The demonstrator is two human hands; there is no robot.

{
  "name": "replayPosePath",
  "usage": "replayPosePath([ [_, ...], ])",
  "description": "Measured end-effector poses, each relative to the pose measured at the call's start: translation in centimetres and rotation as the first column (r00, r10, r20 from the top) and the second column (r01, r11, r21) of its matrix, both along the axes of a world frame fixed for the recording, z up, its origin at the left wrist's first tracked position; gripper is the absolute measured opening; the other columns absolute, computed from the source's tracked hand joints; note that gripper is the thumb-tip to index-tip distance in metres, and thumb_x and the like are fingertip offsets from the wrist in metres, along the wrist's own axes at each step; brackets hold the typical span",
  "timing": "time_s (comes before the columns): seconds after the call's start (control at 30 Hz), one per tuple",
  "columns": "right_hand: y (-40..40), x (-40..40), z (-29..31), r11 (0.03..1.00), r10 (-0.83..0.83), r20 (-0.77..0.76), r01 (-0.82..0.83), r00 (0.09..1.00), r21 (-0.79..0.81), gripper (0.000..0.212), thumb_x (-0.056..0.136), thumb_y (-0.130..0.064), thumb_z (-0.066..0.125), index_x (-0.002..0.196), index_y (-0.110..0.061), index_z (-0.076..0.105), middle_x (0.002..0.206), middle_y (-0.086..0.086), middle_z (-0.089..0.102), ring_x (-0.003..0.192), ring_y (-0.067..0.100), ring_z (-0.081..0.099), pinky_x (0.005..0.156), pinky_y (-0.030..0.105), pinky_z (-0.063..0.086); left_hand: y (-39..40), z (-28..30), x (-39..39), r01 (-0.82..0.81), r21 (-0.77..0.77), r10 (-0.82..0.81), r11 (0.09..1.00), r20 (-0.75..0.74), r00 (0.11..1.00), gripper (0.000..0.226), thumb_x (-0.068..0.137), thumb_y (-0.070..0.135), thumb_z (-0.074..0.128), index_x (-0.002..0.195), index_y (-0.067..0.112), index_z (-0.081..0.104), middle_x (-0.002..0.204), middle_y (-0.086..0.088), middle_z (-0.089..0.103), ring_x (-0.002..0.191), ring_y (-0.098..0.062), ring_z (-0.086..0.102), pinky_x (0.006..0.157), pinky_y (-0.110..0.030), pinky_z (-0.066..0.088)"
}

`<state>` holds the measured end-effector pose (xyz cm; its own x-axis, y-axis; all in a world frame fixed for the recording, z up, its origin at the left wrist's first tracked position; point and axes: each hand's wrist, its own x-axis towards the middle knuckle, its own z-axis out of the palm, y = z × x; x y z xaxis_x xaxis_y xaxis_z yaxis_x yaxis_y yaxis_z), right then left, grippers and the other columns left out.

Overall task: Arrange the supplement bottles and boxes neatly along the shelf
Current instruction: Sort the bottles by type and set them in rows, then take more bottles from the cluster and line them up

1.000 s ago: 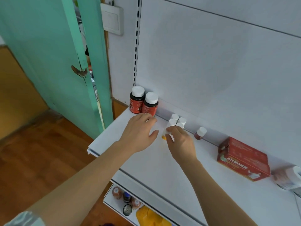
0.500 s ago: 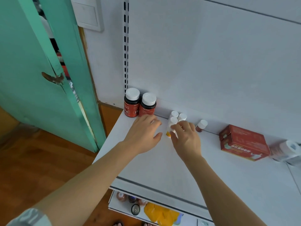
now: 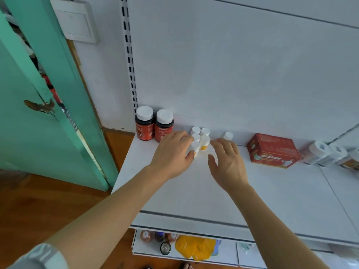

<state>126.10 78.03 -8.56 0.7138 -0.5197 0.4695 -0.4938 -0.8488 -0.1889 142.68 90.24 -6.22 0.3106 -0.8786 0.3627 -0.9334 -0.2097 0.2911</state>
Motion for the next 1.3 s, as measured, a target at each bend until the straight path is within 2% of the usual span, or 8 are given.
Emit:
replayPosePath([
  [0.1, 0.6, -2.5, 0.9, 0.993, -0.116, -0.075, 0.114, 0.99, -0.029, 0.041, 0.09, -0.025, 0.06, 0.127, -0.007, 0.06, 0.134, 0.016, 0.055, 0.126, 0.039, 0.047, 0.099, 0.052, 0.046, -1.3, 0.6, -2.1, 0.032, -0.03, -0.031, 0.999, 0.034, 0.999, 0.034, 0.086, 0.03, 0.061, 0.115, 0.011, 0.061, 0.109, -0.003, 0.06, 0.102, -0.027, 0.056, 0.084, -0.039, 0.046],
  [0.23, 1.0, -7.1, 2.6, 0.965, -0.263, -0.174, 0.255, 0.949, -0.068, 0.049, 0.092, -0.038, 0.059, 0.133, -0.01, 0.056, 0.144, 0.017, 0.049, 0.139, 0.039, 0.037, 0.112, 0.05, 0.034, -3.6, 1.6, -6.5, 0.075, -0.025, -0.073, 0.997, 0.078, 0.994, 0.04, 0.088, 0.036, 0.06, 0.119, 0.012, 0.06, 0.118, -0.005, 0.058, 0.115, -0.028, 0.052, 0.09, -0.041, 0.045],
  [0.37, 0.2, -13.3, 4.0, 0.922, -0.385, -0.216, 0.383, 0.897, -0.053, 0.058, 0.093, -0.046, 0.052, 0.139, -0.011, 0.05, 0.148, 0.018, 0.044, 0.142, 0.039, 0.032, 0.114, 0.051, 0.032, -6.2, 3.0, -12.8, 0.169, -0.035, -0.164, 0.985, 0.107, 0.981, 0.047, 0.09, 0.039, 0.058, 0.127, 0.01, 0.057, 0.124, -0.008, 0.057, 0.121, -0.03, 0.049, 0.098, -0.043, 0.045],
  [0.5, -0.5, -21.4, 4.8, 0.876, -0.468, -0.264, 0.482, 0.843, -0.014, 0.066, 0.096, -0.054, 0.043, 0.148, -0.014, 0.039, 0.156, 0.016, 0.034, 0.147, 0.036, 0.023, 0.118, 0.048, 0.023, -8.7, 4.0, -20.4, 0.211, 0.002, -0.21, 0.978, 0.114, 0.971, 0.055, 0.094, 0.044, 0.052, 0.139, 0.013, 0.048, 0.139, -0.008, 0.05, 0.132, -0.03, 0.042, 0.107, -0.047, 0.04],
  [0.7, -2.4, -35.6, 6.1, 0.806, -0.574, -0.239, 0.592, 0.784, 0.006, 0.065, 0.098, -0.053, 0.04, 0.148, -0.013, 0.039, 0.156, 0.016, 0.034, 0.147, 0.036, 0.023, 0.118, 0.049, 0.025, -13.0, 4.9, -33.5, 0.331, 0.011, -0.33, 0.943, 0.128, 0.935, 0.058, 0.093, 0.047, 0.045, 0.142, 0.015, 0.043, 0.144, -0.008, 0.045, 0.135, -0.03, 0.037, 0.11, -0.047, 0.034],
  [0.9, -4.2, -48.3, 7.1, 0.68, -0.696, -0.253, 0.73, 0.672, 0.069, 0.068, 0.099, -0.057, 0.032, 0.154, -0.018, 0.025, 0.162, 0.01, 0.021, 0.151, 0.031, 0.009, 0.122, 0.046, 0.014, -17.7, 5.4, -46.0, 0.47, 0.054, -0.473, 0.881, 0.122, 0.872, 0.061, 0.095, 0.048, 0.043, 0.147, 0.017, 0.038, 0.153, -0.012, 0.037, 0.143, -0.03, 0.027, 0.117, -0.044, 0.024],
  [1.07, -7.1, -57.3, 7.1, 0.564, -0.78, -0.26, 0.819, 0.57, 0.106, 0.068, 0.099, -0.058, 0.03, 0.154, -0.02, 0.022, 0.163, 0.009, 0.017, 0.151, 0.029, 0.007, 0.123, 0.044, 0.012, -23.3, 5.6, -55.5, 0.588, 0.08, -0.594, 0.805, 0.126, 0.795, 0.061, 0.096, 0.049, 0.044, 0.149, 0.018, 0.036, 0.155, -0.011, 0.034, 0.144, -0.029, 0.024, 0.118, -0.043, 0.02],
  [1.3, -13.7, -68.9, 7.8, 0.399, -0.868, -0.301, 0.916, 0.394, 0.049, 0.068, 0.099, -0.059, 0.028, 0.154, -0.019, 0.023, 0.162, 0.01, 0.02, 0.151, 0.03, 0.009, 0.122, 0.044, 0.01, -33.2, 5.2, -68.3, 0.715, 0.073, -0.718, 0.696, 0.061, 0.693, 0.061, 0.097, 0.051, 0.04, 0.15, 0.022, 0.033, 0.158, -0.008, 0.03, 0.146, -0.026, 0.02, 0.12, -0.042, 0.018],
])
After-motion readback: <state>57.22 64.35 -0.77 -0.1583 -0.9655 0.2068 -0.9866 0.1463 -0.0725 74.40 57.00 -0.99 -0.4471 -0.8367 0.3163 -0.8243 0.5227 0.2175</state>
